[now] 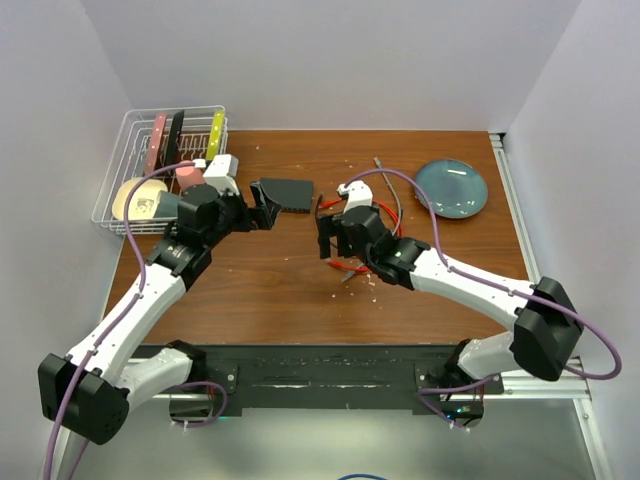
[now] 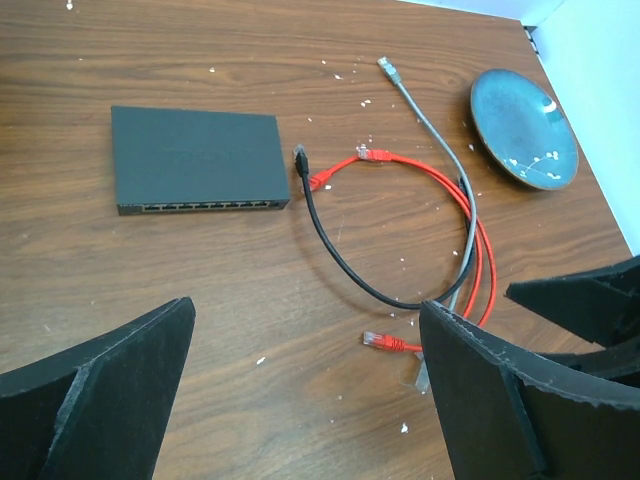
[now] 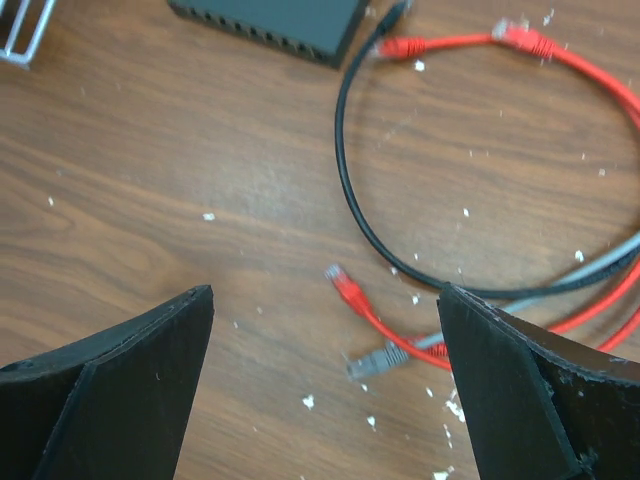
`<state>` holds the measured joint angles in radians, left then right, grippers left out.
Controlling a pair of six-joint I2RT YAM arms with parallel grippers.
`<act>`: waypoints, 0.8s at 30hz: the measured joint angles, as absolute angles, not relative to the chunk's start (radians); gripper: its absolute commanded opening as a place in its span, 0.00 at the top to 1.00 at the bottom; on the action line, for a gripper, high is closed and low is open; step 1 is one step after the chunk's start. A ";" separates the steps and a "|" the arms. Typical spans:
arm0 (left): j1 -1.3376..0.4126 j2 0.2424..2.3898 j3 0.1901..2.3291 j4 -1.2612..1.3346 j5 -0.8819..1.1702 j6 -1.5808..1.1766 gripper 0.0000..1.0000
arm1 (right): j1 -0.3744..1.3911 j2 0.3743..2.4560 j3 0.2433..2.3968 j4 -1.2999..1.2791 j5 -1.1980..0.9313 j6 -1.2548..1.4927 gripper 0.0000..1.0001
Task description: Insert the plug into the switch port
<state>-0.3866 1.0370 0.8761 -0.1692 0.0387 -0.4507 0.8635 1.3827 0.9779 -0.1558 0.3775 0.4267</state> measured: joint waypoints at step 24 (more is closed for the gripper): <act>-0.387 1.024 0.852 -0.121 0.109 -0.435 0.00 | 0.847 1.959 1.301 -0.138 0.507 0.372 0.48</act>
